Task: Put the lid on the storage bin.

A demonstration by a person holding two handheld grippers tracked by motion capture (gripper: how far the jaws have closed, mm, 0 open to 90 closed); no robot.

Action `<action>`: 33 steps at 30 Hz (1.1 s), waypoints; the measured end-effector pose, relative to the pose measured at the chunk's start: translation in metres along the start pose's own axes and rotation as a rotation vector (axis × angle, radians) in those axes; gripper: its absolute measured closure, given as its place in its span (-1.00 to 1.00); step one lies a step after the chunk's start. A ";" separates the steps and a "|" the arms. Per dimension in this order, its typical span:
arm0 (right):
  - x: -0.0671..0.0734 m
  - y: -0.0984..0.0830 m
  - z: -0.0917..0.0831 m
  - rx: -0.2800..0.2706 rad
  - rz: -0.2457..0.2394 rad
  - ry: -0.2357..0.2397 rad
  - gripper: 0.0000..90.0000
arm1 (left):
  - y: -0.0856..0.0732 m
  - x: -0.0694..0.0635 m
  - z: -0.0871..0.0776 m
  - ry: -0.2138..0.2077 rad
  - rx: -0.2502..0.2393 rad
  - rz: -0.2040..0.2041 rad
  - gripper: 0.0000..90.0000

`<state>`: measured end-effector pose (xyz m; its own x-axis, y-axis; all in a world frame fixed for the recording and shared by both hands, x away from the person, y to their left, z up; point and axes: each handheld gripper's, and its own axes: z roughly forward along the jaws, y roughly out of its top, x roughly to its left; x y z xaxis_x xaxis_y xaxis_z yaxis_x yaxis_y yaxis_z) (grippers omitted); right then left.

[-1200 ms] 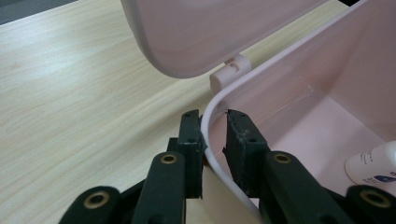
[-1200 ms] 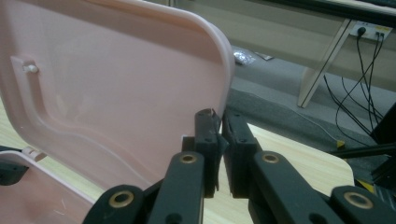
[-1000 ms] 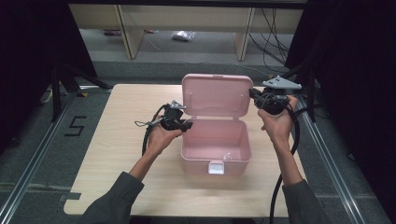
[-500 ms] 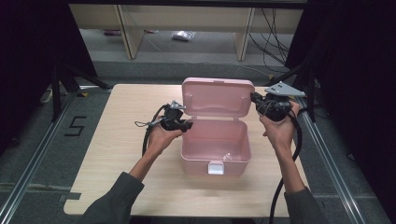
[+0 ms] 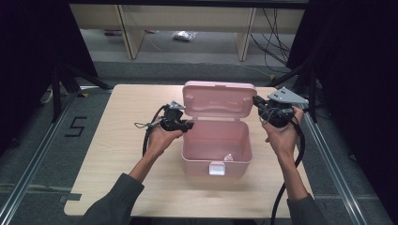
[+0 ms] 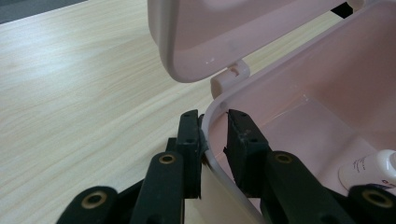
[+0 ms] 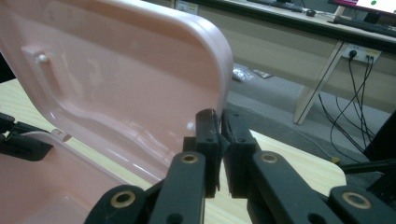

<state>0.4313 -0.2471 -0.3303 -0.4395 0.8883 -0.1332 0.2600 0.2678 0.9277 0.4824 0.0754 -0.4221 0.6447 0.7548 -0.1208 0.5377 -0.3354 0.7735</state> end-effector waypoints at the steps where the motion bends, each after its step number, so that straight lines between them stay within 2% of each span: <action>1: -0.001 0.000 0.000 -0.018 -0.015 -0.009 0.94 | 0.000 0.000 -0.001 -0.003 -0.002 -0.009 0.64; 3: -0.001 -0.001 0.000 -0.026 -0.024 -0.001 0.94 | 0.001 0.001 -0.003 -0.009 -0.011 -0.014 0.63; 4: 0.000 -0.001 -0.001 -0.010 0.002 -0.001 0.94 | 0.001 0.000 -0.005 -0.009 -0.014 -0.012 0.62; 6: 0.001 -0.001 -0.002 -0.006 0.016 -0.005 0.94 | 0.001 0.000 -0.008 -0.007 -0.015 -0.010 0.59; 7: 0.000 -0.001 -0.001 -0.010 -0.005 -0.001 0.94 | 0.001 0.000 -0.009 -0.009 -0.015 -0.014 0.54; 11: 0.000 -0.003 -0.003 -0.016 -0.008 -0.005 0.94 | 0.000 0.001 -0.016 -0.006 -0.025 -0.023 0.45; 12: 0.002 -0.003 -0.004 -0.010 0.012 -0.005 0.94 | -0.001 0.001 -0.019 -0.013 -0.029 -0.029 0.44; 13: 0.001 -0.003 -0.004 -0.026 -0.009 -0.007 0.94 | -0.001 0.002 -0.021 -0.025 -0.021 -0.023 0.42; 14: 0.002 -0.003 -0.005 -0.019 -0.012 0.000 0.94 | -0.002 0.001 -0.023 -0.030 -0.024 -0.027 0.40; 15: 0.003 -0.004 -0.006 -0.026 -0.014 -0.016 0.94 | -0.003 0.000 -0.025 -0.032 -0.026 -0.026 0.38; 16: 0.004 -0.004 -0.007 -0.008 -0.001 0.000 0.95 | -0.004 -0.001 -0.027 -0.030 -0.028 -0.028 0.36; 17: 0.003 -0.004 -0.008 -0.020 -0.021 -0.006 0.95 | -0.004 -0.001 -0.030 -0.032 -0.019 -0.017 0.33; 20: 0.005 -0.007 -0.010 -0.019 -0.002 -0.007 0.95 | -0.006 -0.004 -0.037 -0.045 -0.018 -0.009 0.27; 21: 0.004 -0.007 -0.010 -0.035 -0.028 -0.007 0.95 | -0.006 -0.005 -0.039 -0.052 -0.020 -0.009 0.26; 22: 0.007 -0.008 -0.012 -0.016 0.003 -0.001 0.95 | -0.007 -0.007 -0.042 -0.054 -0.024 -0.006 0.24; 23: 0.007 -0.009 -0.013 -0.030 -0.011 -0.015 0.95 | -0.007 -0.008 -0.045 -0.058 -0.024 -0.005 0.22; 24: 0.008 -0.009 -0.014 -0.019 -0.002 -0.004 0.95 | -0.007 -0.009 -0.047 -0.064 -0.026 -0.004 0.20; 25: 0.007 -0.009 -0.015 -0.026 -0.017 -0.007 0.95 | -0.008 -0.011 -0.050 -0.070 -0.023 0.003 0.17; 29: 0.008 -0.012 -0.017 -0.036 -0.024 -0.001 0.95 | -0.011 -0.016 -0.057 -0.081 -0.013 0.025 0.17; 30: 0.010 -0.013 -0.019 -0.024 -0.004 0.008 0.95 | -0.012 -0.017 -0.058 -0.090 -0.012 0.026 0.16; 31: 0.009 -0.013 -0.019 -0.036 -0.028 0.001 0.95 | -0.012 -0.018 -0.060 -0.090 -0.010 0.028 0.15; 32: 0.010 -0.013 -0.020 -0.022 -0.016 0.004 0.95 | -0.013 -0.018 -0.061 -0.095 -0.011 0.031 0.14; 33: 0.010 -0.014 -0.021 -0.035 -0.024 -0.006 0.95 | -0.014 -0.019 -0.063 -0.100 -0.012 0.028 0.14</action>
<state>0.4056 -0.2495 -0.3372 -0.4404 0.8839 -0.1577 0.2192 0.2762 0.9358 0.4287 0.1013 -0.3917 0.7109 0.6848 -0.1603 0.5123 -0.3481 0.7851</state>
